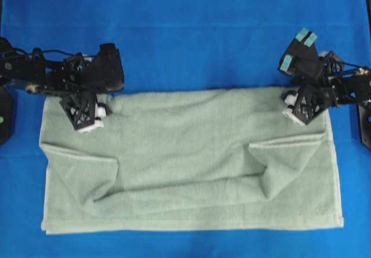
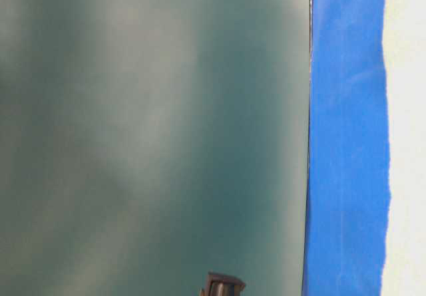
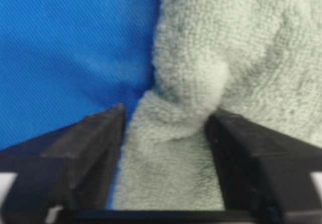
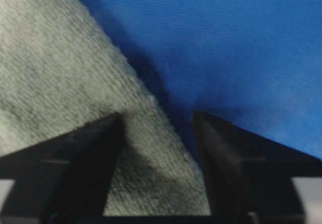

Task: Fold a bath towel.
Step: 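Release the corners and move both grippers to the folded edge's ends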

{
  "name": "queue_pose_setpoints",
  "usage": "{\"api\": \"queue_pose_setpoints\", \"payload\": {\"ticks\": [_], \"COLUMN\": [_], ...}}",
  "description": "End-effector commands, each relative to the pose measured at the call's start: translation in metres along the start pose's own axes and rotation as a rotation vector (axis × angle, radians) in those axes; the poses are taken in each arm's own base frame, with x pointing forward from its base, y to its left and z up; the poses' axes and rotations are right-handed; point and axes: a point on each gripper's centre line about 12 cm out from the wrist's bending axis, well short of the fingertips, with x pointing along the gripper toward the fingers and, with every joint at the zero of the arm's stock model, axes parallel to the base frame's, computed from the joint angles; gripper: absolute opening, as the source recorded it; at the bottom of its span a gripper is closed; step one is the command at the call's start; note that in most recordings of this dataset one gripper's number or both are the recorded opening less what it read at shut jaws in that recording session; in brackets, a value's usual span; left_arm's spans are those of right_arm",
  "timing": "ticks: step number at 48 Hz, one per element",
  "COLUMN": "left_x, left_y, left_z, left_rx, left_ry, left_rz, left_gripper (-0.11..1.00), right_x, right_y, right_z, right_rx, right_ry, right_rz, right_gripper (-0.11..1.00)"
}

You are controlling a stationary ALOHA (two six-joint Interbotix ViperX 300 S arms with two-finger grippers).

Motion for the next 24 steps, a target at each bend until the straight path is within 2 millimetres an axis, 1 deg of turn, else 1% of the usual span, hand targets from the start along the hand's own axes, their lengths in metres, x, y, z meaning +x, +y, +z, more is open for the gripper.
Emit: {"api": "queue_pose_setpoints", "payload": {"ticks": [1, 3, 4, 7, 8, 10, 14, 19, 21, 23, 24], "left_x": [0.003, 0.002, 0.001, -0.004, -0.006, -0.014, -0.032, -0.061, -0.077, -0.089, -0.095], "left_y": [-0.006, -0.009, -0.010, -0.015, -0.017, -0.020, -0.023, -0.024, -0.025, -0.025, -0.025], "left_z": [-0.003, -0.004, -0.003, -0.001, 0.000, 0.005, 0.013, 0.025, 0.031, 0.035, 0.037], "left_rx": [0.017, 0.024, 0.029, 0.044, 0.047, 0.056, 0.063, 0.064, 0.064, 0.063, 0.063], "left_ry": [0.053, 0.076, 0.084, 0.106, 0.114, 0.127, 0.135, 0.106, 0.082, 0.062, 0.051], "left_rz": [-0.006, -0.008, -0.009, -0.014, -0.015, -0.018, -0.021, -0.026, -0.030, -0.033, -0.034], "left_gripper": [0.47, 0.36, 0.29, 0.15, 0.11, 0.10, 0.10, 0.10, 0.10, 0.10, 0.10], "right_x": [0.002, 0.002, 0.002, -0.001, -0.002, -0.006, -0.018, -0.044, -0.055, -0.067, -0.076], "right_y": [0.000, 0.001, 0.001, 0.002, 0.003, 0.005, 0.009, 0.012, 0.013, 0.013, 0.013], "right_z": [0.001, 0.001, 0.001, 0.002, 0.003, 0.005, 0.011, 0.024, 0.028, 0.032, 0.034], "right_rx": [-0.002, -0.003, -0.001, -0.004, -0.004, -0.005, -0.005, 0.001, -0.001, -0.002, -0.001], "right_ry": [0.002, 0.001, 0.000, -0.008, -0.013, -0.030, -0.077, -0.161, -0.189, -0.216, -0.234], "right_rz": [0.001, 0.003, 0.005, 0.012, 0.013, 0.023, 0.047, 0.071, 0.072, 0.069, 0.065], "right_gripper": [0.55, 0.43, 0.38, 0.20, 0.15, 0.08, 0.08, 0.08, 0.08, 0.08, 0.08]}}
